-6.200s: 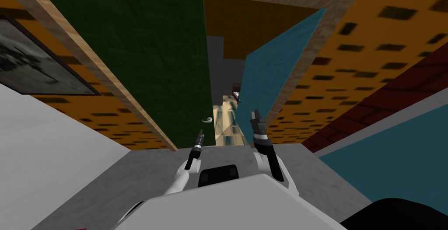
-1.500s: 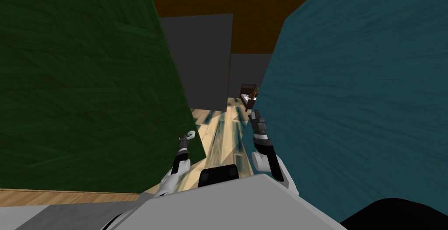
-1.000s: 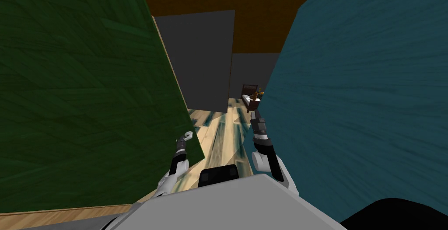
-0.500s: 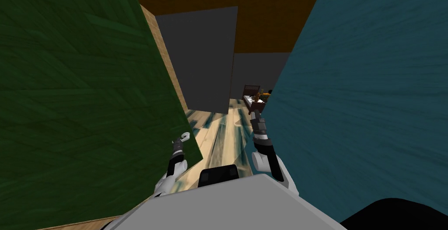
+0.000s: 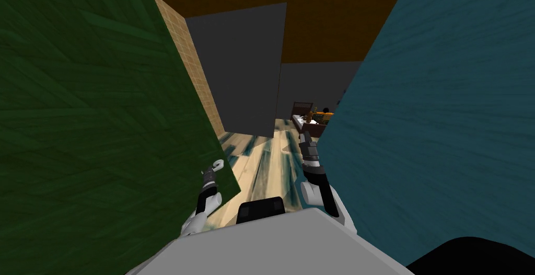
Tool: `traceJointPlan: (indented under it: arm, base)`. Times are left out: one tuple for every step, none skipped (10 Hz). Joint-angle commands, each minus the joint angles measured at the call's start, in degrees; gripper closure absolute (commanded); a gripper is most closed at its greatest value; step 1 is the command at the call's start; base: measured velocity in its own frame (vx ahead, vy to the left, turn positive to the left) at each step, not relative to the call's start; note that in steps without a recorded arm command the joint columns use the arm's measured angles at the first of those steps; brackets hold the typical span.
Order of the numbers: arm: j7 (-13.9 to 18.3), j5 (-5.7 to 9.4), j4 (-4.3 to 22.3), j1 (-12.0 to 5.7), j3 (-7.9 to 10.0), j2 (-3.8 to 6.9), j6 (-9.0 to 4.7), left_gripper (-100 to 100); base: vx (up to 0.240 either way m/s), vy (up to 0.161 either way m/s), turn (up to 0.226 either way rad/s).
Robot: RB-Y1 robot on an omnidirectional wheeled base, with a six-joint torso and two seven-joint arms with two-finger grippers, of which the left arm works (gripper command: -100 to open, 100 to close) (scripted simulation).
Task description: Push the door open
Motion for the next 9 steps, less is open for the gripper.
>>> traceJointPlan:
  arm:
    - [-0.1, 0.6, 1.4, -1.1, 0.83, 0.61, -0.98, 100]
    - [-0.4, 1.03, 1.5, -1.08, 1.44, 0.72, -1.04, 100]
    - [-0.4, 1.03, 1.5, -1.08, 1.44, 0.72, -1.04, 100]
    - [-0.8, 1.67, 1.5, -1.06, 2.35, 0.88, -1.14, 100]
    - [-1.1, 2.07, 1.6, -1.04, 2.93, 0.98, -1.2, 100]
    - [-1.3, 2.43, 1.6, -1.03, 3.44, 1.07, -1.25, 100]
    - [-1.5, 2.73, 1.6, -1.02, 3.86, 1.15, -1.3, 100]
    - [-1.7, 3.07, 1.6, -1.01, 4.35, 1.23, -1.35, 100]
    - [-1.4, 2.99, 2.9, -1.04, 4.3, 1.62, -1.76, 100]
  base:
    - [0.198, 0.002, 0.036]
    - [0.188, 0.004, 0.028]
    - [0.133, 0.001, 0.02]
    - [0.163, 0.007, 0.028]
    - [0.203, -0.014, 0.044]
    - [0.196, -0.01, 0.042]
    - [0.192, -0.007, 0.042]
    - [0.191, 0.001, 0.039]
    - [0.081, 0.014, 0.039]
